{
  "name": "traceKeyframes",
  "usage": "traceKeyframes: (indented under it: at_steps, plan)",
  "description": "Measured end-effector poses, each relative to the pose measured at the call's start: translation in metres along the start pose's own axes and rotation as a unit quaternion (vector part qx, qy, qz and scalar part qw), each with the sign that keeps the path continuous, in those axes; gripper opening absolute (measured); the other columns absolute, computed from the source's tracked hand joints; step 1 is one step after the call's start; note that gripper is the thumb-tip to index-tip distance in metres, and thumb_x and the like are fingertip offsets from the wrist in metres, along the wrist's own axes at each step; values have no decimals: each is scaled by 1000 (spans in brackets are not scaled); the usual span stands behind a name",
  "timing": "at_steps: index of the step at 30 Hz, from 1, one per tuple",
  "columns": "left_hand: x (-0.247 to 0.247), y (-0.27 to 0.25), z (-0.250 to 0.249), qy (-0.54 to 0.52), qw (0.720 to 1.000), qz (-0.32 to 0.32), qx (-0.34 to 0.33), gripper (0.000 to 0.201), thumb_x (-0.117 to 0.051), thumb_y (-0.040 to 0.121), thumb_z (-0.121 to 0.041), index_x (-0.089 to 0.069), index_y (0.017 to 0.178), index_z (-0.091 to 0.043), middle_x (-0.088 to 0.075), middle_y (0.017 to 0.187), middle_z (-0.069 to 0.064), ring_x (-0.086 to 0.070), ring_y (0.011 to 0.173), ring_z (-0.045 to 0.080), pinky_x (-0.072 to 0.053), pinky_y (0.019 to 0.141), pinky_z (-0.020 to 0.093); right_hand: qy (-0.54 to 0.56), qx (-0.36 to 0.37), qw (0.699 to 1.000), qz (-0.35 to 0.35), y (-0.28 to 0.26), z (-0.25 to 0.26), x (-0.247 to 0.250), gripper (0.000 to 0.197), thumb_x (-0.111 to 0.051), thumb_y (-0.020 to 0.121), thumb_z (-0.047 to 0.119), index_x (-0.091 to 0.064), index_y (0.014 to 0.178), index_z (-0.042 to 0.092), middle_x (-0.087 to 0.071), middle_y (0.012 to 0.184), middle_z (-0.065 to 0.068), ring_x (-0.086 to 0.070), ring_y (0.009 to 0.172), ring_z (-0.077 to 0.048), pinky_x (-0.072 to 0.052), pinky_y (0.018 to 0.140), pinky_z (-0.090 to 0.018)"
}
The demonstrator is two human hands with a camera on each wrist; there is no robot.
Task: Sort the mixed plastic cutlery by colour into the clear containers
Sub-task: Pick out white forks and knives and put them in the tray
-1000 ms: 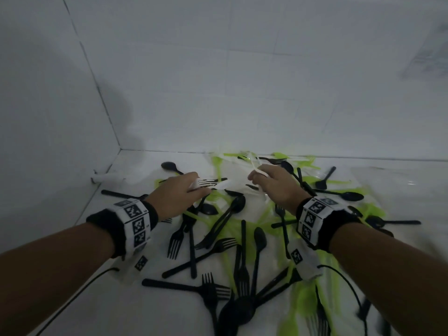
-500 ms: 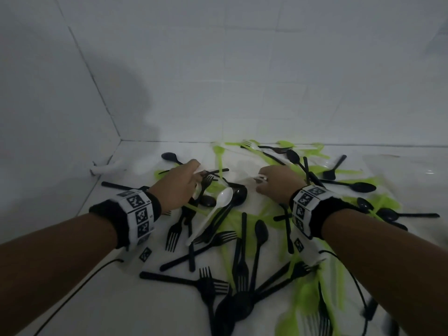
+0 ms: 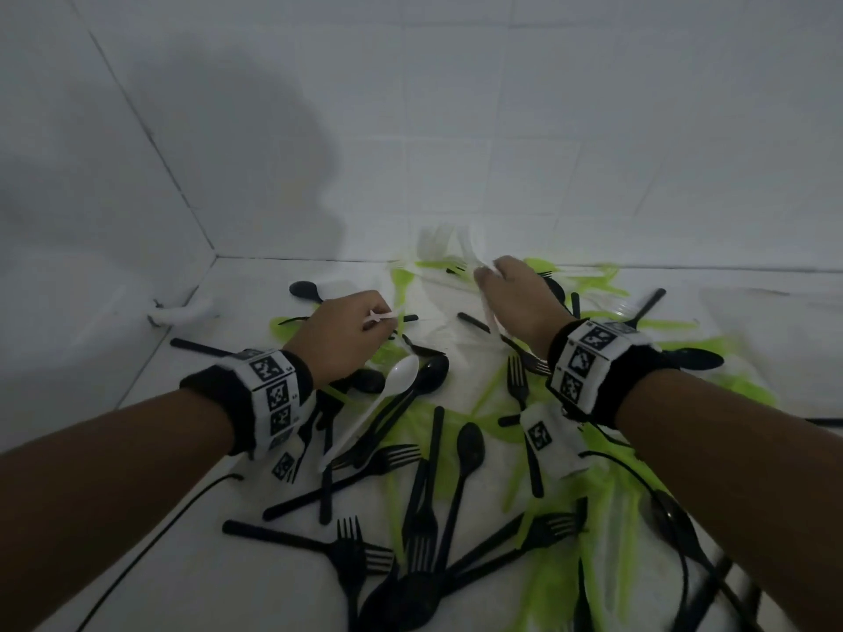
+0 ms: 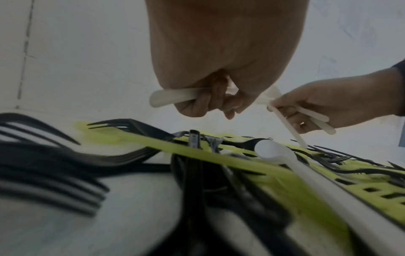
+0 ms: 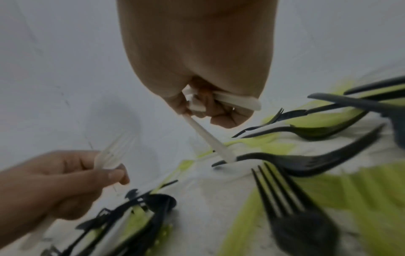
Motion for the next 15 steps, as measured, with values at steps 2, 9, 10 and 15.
traceKeyframes:
  at_steps: [2,9,10,15]
  plan:
    - [-6,5,-11,19,999,26,-12,15,-59,100,-41,-64,103,-28,-68,84,-5,-62,65,5,-41,57,21,55,-23,998,-17,0,1,6,23,-40,105,33,-45,94,13,-44,84,0,-40,75,-17,-33,66,-35]
    - [-64,30,-71,166,969,158,-91,36,-51,103,-37,-55,136,-23,-65,115,5,-59,98,21,-50,85,35,21,-32,998,-43,-1,-34,31,18,-37,106,30,-38,106,13,-73,85,-10,-53,60,-14,-40,59,-32]
    - [-71,33,-79,191,963,165,-91,35,-50,103,-37,-54,133,-20,-64,116,8,-60,99,24,-51,84,36,-3,-28,999,-35,0,-40,34,17,-38,106,31,-37,105,14,-74,83,-9,-53,58,-14,-40,59,-32]
    - [-95,36,-95,298,934,184,-73,27,-43,105,-25,-42,128,-12,-60,109,12,-54,82,27,-45,69,38,-87,-13,995,38,8,-59,43,16,-39,106,27,-43,94,16,-73,89,-2,-67,81,-24,-52,73,-37]
Point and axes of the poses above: each hand's wrist, its own y-axis towards the middle knuckle, its own x-axis out of the back of the hand, z = x × y, the point moved 5 cm from there along y, towards the middle knuckle
